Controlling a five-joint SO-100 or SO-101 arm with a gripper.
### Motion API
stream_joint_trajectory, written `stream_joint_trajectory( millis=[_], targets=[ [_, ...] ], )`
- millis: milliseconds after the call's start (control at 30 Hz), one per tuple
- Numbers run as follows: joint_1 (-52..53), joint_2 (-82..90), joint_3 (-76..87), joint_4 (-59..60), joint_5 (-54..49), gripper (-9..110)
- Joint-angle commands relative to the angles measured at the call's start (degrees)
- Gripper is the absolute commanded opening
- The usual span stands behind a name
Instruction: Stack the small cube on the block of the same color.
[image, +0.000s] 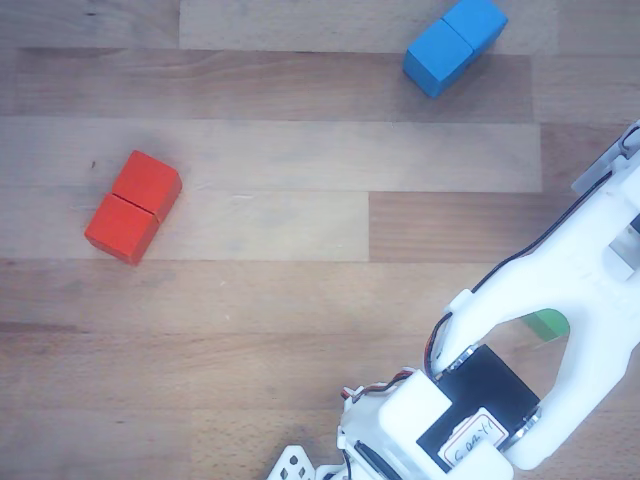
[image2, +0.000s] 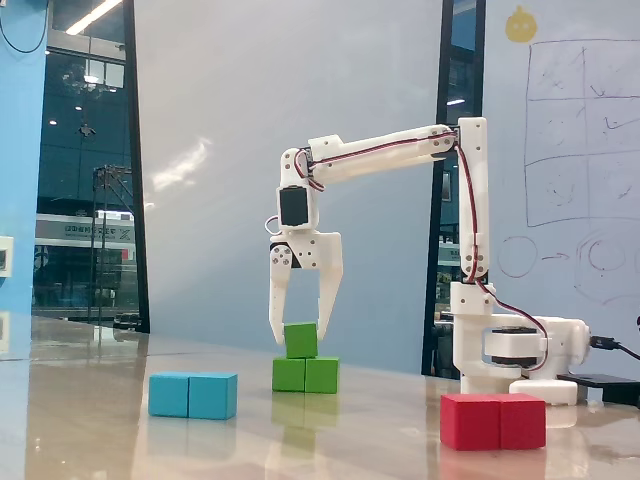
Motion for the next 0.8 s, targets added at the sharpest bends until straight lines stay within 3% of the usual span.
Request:
stream_joint_trajectory(
  millis=[0, 167, 467, 767],
  targets=[
    [0.0, 0.53, -5.36, 0.26, -0.44, 4],
    [0.0, 0.62, -2.55, 0.26, -0.53, 5],
    [0.0, 1.23, 0.53, 0.26, -0.53, 22],
    [-0.09, 1.76, 0.53, 0.09, -0.53, 28]
  ],
)
